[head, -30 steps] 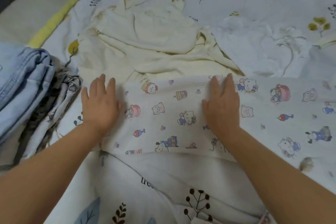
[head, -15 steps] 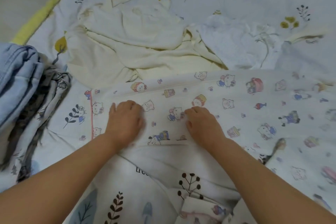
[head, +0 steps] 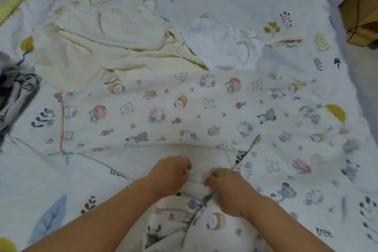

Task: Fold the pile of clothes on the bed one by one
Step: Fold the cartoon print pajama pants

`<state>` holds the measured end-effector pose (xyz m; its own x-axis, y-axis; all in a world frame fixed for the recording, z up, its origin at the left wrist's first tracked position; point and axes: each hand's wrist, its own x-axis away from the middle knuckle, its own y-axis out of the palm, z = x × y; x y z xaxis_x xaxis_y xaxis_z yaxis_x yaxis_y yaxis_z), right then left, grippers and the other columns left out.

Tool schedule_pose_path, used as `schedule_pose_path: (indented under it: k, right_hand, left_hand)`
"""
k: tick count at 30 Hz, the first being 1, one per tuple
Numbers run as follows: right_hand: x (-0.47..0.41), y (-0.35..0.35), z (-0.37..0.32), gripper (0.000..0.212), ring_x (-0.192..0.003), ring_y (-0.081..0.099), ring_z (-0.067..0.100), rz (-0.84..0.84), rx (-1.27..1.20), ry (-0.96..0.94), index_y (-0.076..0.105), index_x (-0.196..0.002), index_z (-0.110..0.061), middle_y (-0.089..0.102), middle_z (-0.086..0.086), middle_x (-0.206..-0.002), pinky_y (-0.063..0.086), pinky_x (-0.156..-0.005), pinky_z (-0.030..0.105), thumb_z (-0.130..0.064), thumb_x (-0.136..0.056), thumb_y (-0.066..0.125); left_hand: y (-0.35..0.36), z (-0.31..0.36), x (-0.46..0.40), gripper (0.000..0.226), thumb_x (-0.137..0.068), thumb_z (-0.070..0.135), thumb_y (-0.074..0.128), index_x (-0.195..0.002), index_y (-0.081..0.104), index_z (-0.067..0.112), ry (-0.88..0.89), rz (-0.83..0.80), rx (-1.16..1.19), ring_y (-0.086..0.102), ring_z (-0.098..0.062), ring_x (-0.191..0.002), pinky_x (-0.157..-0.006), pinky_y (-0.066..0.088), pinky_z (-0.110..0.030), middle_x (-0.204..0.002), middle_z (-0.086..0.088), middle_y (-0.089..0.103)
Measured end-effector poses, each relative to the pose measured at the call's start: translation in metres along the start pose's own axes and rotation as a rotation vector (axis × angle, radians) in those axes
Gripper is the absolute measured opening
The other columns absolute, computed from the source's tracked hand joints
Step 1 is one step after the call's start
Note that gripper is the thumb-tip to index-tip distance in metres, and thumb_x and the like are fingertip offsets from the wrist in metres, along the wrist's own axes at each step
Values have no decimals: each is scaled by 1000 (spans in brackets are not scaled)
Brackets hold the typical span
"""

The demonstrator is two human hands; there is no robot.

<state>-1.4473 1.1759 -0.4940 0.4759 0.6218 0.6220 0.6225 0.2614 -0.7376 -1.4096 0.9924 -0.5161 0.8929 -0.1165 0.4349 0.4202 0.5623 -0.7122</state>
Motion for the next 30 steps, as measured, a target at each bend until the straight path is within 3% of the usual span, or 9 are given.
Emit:
schedule_pose_path:
  k: [4, 7, 10, 13, 16, 18, 22, 27, 30]
  right_hand:
    - [19, 14, 9, 31, -119, 40, 19, 38, 105, -41, 59, -119, -20, 51, 6, -119, 24, -102, 33, -23, -89, 52]
    - [25, 2, 12, 12, -98, 54, 22, 173, 100, -7, 57, -96, -20, 62, 5, -102, 23, -105, 30, -19, -91, 47]
    - [29, -23, 16, 11, -65, 44, 19, 475, -28, 64, 54, -89, -19, 66, 1, -84, 23, -77, 25, -19, -92, 44]
    - [31, -49, 25, 14, -58, 45, 22, 719, -224, 108, 55, -82, -13, 57, -1, -65, 23, -62, 29, -18, -93, 48]
    - [29, -70, 36, 18, -56, 46, 17, 854, -440, 219, 49, -76, -14, 50, -4, -58, 30, -50, 29, -20, -93, 47]
    - [28, -82, 44, 16, -58, 46, 14, 909, -513, 289, 50, -79, -14, 51, -2, -60, 31, -52, 30, -20, -93, 46]
    - [26, -95, 54, 17, -64, 49, 22, 889, -505, 331, 50, -78, -15, 52, -2, -62, 35, -72, 31, -22, -93, 47]
    - [21, -101, 54, 17, -70, 49, 20, 784, -546, 317, 54, -77, -19, 53, -7, -66, 38, -74, 36, -30, -90, 55]
    - [7, -92, 39, 11, -77, 51, 18, 681, -498, 268, 57, -87, -22, 59, -4, -76, 39, -79, 37, -33, -90, 56]
  left_hand:
    - [28, 19, 7, 24, -94, 20, 42, -110, 59, 19, -67, -31, 86, 58, -15, -100, -79, 38, -19, -111, 0, 63]
    - [37, 32, 12, 24, -96, 24, 40, -88, 61, 18, -127, -44, 272, 63, -16, -78, -69, 43, -23, -90, -1, 65]
    - [31, 39, 20, 44, -96, 46, 35, -65, 50, 18, -260, 18, 522, 51, -14, -66, -63, 37, -24, -70, -1, 56]
    - [16, 39, 33, 59, -80, 72, 38, -69, 55, 16, -235, -57, 777, 54, -13, -64, -65, 41, -25, -68, 0, 59]
    - [6, 33, 46, 23, -80, 42, 69, -81, 65, 19, -128, -204, 695, 64, -7, -69, -66, 47, -18, -77, 6, 69]
    - [3, 27, 52, 9, -78, 23, 71, -84, 66, 17, -137, -268, 476, 61, -3, -66, -64, 47, -14, -76, 7, 67]
    - [-23, 2, 68, 11, -73, 17, 72, -79, 65, 12, -295, -303, 445, 62, -6, -64, -60, 48, -17, -74, 2, 66]
    - [-105, -51, 107, 47, -53, 43, 85, -90, 75, 16, -280, -262, 654, 70, -22, -89, -79, 54, -24, -95, -7, 74]
    - [-133, -77, 120, 67, -30, 56, 89, -82, 76, 16, -395, -115, 623, 70, -13, -72, -60, 51, -14, -83, -5, 75]
